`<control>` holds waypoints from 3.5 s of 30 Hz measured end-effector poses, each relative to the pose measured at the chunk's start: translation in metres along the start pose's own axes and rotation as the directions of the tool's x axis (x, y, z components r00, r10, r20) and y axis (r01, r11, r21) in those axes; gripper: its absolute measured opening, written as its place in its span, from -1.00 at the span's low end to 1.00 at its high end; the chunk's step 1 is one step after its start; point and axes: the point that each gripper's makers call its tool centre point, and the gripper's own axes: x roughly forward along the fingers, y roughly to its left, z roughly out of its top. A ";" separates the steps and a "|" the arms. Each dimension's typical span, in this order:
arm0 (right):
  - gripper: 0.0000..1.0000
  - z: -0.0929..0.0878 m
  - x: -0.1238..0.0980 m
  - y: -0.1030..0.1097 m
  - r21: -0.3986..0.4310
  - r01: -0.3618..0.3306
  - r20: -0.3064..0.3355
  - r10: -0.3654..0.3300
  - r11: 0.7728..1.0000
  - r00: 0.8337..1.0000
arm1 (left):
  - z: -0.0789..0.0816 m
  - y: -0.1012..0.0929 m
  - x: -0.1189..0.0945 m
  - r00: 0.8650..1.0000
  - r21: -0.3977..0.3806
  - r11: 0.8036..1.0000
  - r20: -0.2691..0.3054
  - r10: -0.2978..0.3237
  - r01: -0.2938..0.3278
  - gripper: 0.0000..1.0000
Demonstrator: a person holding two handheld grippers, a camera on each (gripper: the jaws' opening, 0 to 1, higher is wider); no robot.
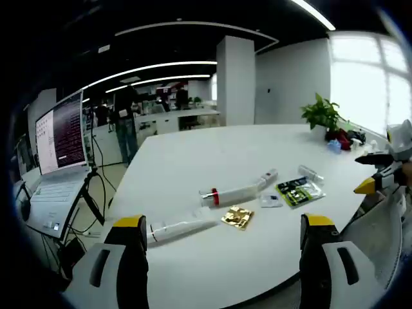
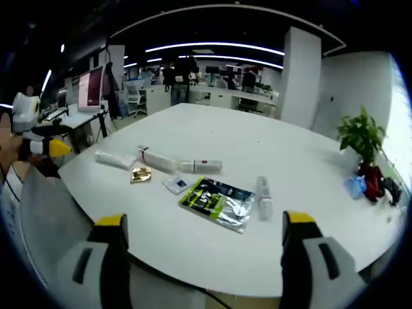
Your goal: Arrange the skincare products in the storage area until every visible bottle or jar stands upright without overlapping.
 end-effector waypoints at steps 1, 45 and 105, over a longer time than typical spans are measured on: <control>0.99 -0.001 0.000 0.001 -0.001 0.000 -0.002 0.000 1.000 1.000 | 0.000 0.000 0.000 1.000 0.000 1.000 0.001 0.000 0.000 0.94; 0.99 0.002 -0.006 0.014 -0.017 0.013 0.003 -0.013 1.000 1.000 | 0.000 0.008 -0.008 0.999 0.031 0.999 -0.012 -0.034 0.034 0.94; 0.99 0.061 0.063 0.036 -0.345 -0.202 -0.038 0.201 0.916 0.979 | 0.000 0.013 -0.011 1.000 0.019 1.000 -0.015 -0.014 0.014 0.94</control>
